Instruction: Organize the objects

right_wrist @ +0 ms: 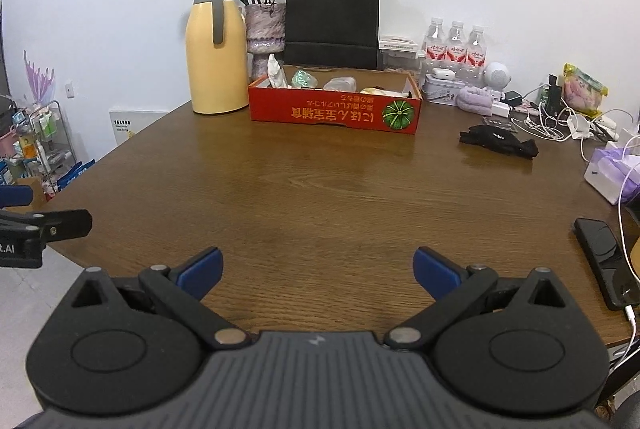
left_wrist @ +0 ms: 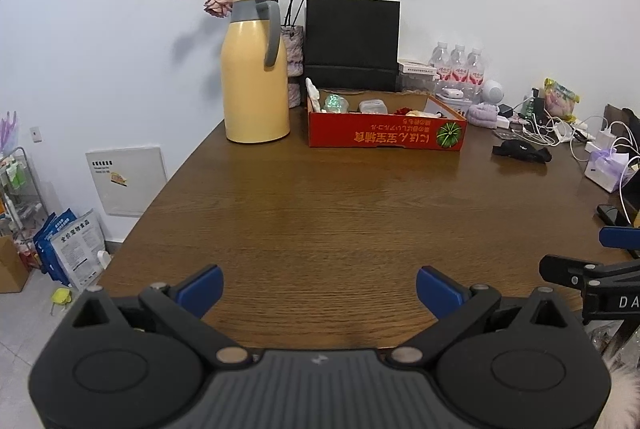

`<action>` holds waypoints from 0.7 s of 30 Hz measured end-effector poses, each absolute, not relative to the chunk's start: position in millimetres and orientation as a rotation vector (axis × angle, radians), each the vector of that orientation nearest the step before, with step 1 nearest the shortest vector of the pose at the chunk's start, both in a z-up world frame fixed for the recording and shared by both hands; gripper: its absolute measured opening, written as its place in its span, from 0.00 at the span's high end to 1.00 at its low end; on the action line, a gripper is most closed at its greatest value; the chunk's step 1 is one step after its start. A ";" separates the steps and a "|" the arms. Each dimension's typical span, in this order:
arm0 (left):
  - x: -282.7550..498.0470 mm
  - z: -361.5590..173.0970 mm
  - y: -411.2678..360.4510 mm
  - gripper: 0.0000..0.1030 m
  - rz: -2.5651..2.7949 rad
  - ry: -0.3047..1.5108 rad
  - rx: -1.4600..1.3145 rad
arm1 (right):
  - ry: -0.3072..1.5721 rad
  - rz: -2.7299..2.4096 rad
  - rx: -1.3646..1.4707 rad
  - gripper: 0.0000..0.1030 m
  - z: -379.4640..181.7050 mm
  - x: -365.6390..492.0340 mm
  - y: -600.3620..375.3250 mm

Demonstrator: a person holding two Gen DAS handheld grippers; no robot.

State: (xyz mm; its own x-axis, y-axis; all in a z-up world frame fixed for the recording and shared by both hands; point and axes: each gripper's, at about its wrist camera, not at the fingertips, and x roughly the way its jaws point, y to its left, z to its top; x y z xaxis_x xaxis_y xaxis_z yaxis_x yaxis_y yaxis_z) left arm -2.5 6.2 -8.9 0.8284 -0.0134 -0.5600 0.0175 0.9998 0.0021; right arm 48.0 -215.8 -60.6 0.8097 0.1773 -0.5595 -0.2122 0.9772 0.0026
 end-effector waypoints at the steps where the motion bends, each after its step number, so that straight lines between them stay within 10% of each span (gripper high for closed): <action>1: -2.6 -8.9 6.4 0.00 -0.018 0.597 0.007 | 0.591 0.207 -0.062 0.00 -60.5 48.3 -216.4; 21: 6.3 -15.6 4.3 0.00 -0.053 0.648 -0.014 | 0.612 0.207 -0.077 0.00 -62.3 48.3 -220.6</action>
